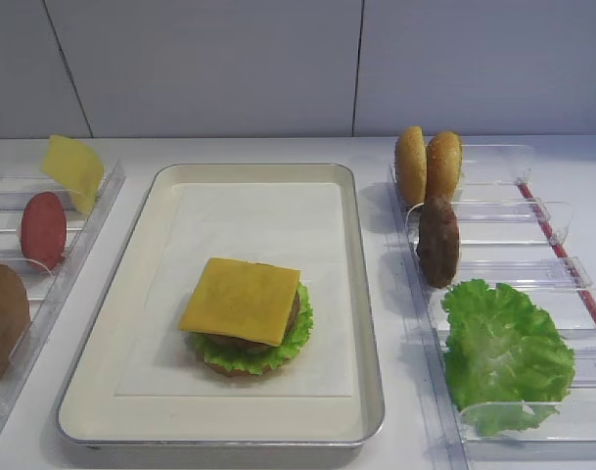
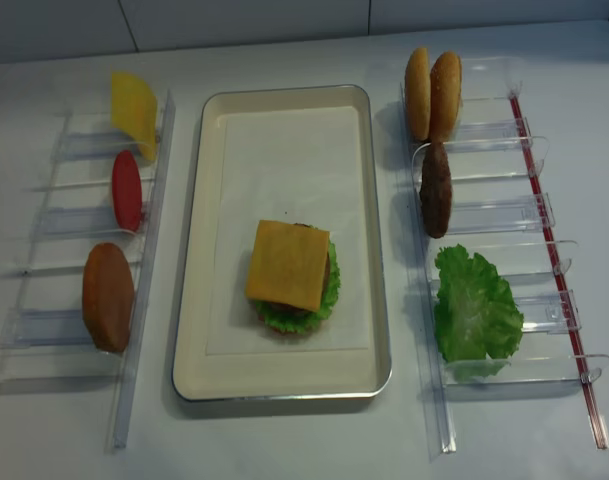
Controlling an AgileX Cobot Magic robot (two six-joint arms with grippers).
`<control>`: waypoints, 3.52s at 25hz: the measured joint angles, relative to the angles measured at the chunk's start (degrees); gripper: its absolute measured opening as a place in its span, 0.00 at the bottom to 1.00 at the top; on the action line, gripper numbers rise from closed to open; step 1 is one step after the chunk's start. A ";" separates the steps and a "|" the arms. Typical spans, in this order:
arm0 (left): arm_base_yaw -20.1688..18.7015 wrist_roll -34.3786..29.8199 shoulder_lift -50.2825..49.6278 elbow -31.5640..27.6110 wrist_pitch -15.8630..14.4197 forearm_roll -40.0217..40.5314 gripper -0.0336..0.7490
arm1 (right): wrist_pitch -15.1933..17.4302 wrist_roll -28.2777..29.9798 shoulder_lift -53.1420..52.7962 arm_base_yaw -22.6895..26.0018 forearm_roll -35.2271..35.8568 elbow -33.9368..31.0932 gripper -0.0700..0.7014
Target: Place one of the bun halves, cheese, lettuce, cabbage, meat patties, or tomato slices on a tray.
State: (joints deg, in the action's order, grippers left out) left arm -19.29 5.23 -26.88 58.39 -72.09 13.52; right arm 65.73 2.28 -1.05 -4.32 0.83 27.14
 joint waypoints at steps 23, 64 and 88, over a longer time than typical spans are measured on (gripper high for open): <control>0.00 -6.49 27.93 -29.76 2.59 -15.37 0.63 | 0.00 -0.02 0.00 0.00 -0.10 0.00 0.57; 16.53 -5.23 27.93 -30.24 4.09 -13.52 0.60 | 0.00 -0.02 0.00 0.00 -0.10 0.00 0.57; 16.53 -5.23 27.93 -30.24 4.09 -13.52 0.60 | 0.00 -0.02 0.00 0.00 -0.10 0.00 0.57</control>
State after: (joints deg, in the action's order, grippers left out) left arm -2.76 0.00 1.05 28.15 -68.01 0.00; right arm 65.73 2.26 -1.05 -4.32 0.73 27.14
